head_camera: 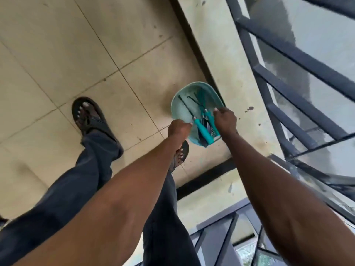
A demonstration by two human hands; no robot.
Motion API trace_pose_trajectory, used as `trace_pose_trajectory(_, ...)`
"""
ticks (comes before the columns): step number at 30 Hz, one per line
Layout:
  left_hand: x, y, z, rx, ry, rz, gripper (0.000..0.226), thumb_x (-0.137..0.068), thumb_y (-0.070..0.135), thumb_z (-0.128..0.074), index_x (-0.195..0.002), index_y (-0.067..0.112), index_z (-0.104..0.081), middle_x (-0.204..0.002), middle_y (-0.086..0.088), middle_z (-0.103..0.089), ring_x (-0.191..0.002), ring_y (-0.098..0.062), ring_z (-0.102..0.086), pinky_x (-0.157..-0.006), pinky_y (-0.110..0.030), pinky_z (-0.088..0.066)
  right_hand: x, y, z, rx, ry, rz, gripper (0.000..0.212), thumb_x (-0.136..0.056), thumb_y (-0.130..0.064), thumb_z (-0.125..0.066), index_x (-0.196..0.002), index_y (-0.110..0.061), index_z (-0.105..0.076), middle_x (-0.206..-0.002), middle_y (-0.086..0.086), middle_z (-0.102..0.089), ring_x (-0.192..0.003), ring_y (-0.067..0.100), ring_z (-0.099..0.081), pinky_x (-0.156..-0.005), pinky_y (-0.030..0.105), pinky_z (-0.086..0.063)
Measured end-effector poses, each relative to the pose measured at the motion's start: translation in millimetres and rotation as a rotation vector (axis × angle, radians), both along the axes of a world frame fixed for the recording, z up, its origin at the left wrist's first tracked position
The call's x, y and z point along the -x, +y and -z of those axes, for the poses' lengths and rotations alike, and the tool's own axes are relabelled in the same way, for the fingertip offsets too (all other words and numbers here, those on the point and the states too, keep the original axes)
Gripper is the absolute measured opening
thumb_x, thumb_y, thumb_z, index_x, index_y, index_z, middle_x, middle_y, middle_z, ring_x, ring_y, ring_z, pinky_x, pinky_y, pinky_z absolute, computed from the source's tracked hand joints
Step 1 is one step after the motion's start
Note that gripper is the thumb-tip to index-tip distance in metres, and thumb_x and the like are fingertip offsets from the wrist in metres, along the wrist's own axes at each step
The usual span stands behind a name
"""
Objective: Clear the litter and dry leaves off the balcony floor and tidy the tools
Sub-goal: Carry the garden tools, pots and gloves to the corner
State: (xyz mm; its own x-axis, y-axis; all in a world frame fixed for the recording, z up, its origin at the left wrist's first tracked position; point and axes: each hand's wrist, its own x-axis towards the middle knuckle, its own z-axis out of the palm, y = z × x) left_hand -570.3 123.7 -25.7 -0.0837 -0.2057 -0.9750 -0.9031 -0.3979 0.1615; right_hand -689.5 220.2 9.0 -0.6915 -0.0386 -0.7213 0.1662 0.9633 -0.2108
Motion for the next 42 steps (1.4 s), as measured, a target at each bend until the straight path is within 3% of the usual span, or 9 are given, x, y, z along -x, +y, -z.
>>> trace_pose_trajectory(3, -10, -19, -45, -0.044, -0.034, 0.035, 0.023, -0.08, 0.023, -0.065, -0.095, 0.005, -0.066, -0.098, -0.017, -0.07, -0.079, -0.027, -0.069, -0.072, -0.041, -0.061, -7, 9, -32, -0.111, -0.124, -0.011, 0.032, -0.097, -0.023, -0.048, -0.107, 0.001, -0.066, -0.11, 0.022, -0.066, -0.105, 0.037, -0.061, -0.078, 0.03, -0.043)
trace_pose_trajectory(5, -14, -36, -83, -0.082, -0.018, 0.12, 0.025, -0.092, 0.013, -0.057, -0.112, 0.001, -0.066, -0.109, -0.019, -0.067, -0.069, -0.02, -0.064, -0.051, -0.015, -0.052, -17, 5, -69, -0.139, -0.153, -0.071, 0.029, -0.096, -0.018, -0.046, -0.105, 0.0, -0.066, -0.108, 0.021, -0.066, -0.104, 0.037, -0.061, -0.077, 0.03, -0.044)
trace_pose_trajectory(7, -15, -56, -123, -0.056, -0.025, 0.197, 0.031, -0.097, 0.011, -0.052, -0.123, -0.004, -0.061, -0.118, -0.018, -0.066, -0.087, -0.025, -0.068, -0.04, -0.009, -0.039, -27, -13, -110, -0.135, -0.148, -0.161, 0.029, -0.093, -0.016, -0.045, -0.102, 0.002, -0.066, -0.107, 0.023, -0.066, -0.103, 0.039, -0.062, -0.079, 0.036, -0.048)
trace_pose_trajectory(9, -17, -82, -169, 0.002, -0.011, 0.277, 0.031, -0.097, 0.015, -0.052, -0.121, -0.002, -0.063, -0.122, -0.016, -0.065, -0.109, -0.03, -0.064, -0.057, -0.014, -0.047, -38, -48, -165, -0.116, -0.163, -0.218, 0.028, -0.094, -0.012, -0.047, -0.104, 0.006, -0.066, -0.107, 0.023, -0.066, -0.103, 0.04, -0.061, -0.079, 0.038, -0.047)
trace_pose_trajectory(12, -17, -133, -253, 0.112, -0.003, 0.387, 0.03, -0.092, 0.022, -0.056, -0.113, 0.003, -0.067, -0.121, -0.017, -0.065, -0.11, -0.034, -0.061, -0.084, -0.031, -0.05, -52, -113, -244, -0.057, -0.178, -0.372, 0.027, -0.094, -0.009, -0.046, -0.108, 0.007, -0.063, -0.11, 0.025, -0.065, -0.106, 0.041, -0.06, -0.085, 0.042, -0.046)
trace_pose_trajectory(19, -43, -286, -452, 0.278, 0.145, 0.435, 0.031, -0.092, 0.024, -0.059, -0.111, 0.001, -0.068, -0.12, -0.017, -0.066, -0.111, -0.033, -0.061, -0.091, -0.035, -0.051, -80, -292, -429, 0.006, -0.161, -0.581, 0.026, -0.095, -0.013, -0.045, -0.111, 0.002, -0.06, -0.118, 0.022, -0.061, -0.113, 0.037, -0.057, -0.084, 0.035, -0.044)
trace_pose_trajectory(23, -76, -374, -538, 0.415, 0.166, 0.372, 0.024, -0.091, 0.018, -0.054, -0.103, 0.002, -0.069, -0.112, -0.017, -0.068, -0.105, -0.033, -0.062, -0.077, -0.029, -0.046, -109, -391, -509, 0.114, -0.093, -0.652, 0.018, -0.091, -0.011, -0.048, -0.099, 0.001, -0.059, -0.113, 0.023, -0.062, -0.108, 0.037, -0.057, -0.077, 0.032, -0.043)
trace_pose_trajectory(34, -151, -509, -591, 0.545, 0.017, 0.151, 0.023, -0.092, 0.018, -0.051, -0.108, 0.007, -0.064, -0.112, -0.013, -0.066, -0.098, -0.031, -0.063, -0.072, -0.027, -0.046, -144, -559, -564, 0.224, -0.08, -0.818, 0.017, -0.088, -0.01, -0.047, -0.098, -0.003, -0.058, -0.112, 0.02, -0.063, -0.103, 0.035, -0.06, -0.077, 0.03, -0.045)
trace_pose_trajectory(42, -106, -644, -579, 0.546, -0.043, 0.151, 0.031, -0.089, 0.018, -0.051, -0.116, 0.009, -0.062, -0.118, -0.012, -0.063, -0.101, -0.03, -0.062, -0.074, -0.027, -0.048, -75, -705, -546, 0.142, -0.1, -1.106, 0.027, -0.095, -0.016, -0.047, -0.112, 0.001, -0.06, -0.122, 0.019, -0.061, -0.11, 0.033, -0.059, -0.078, 0.029, -0.042)
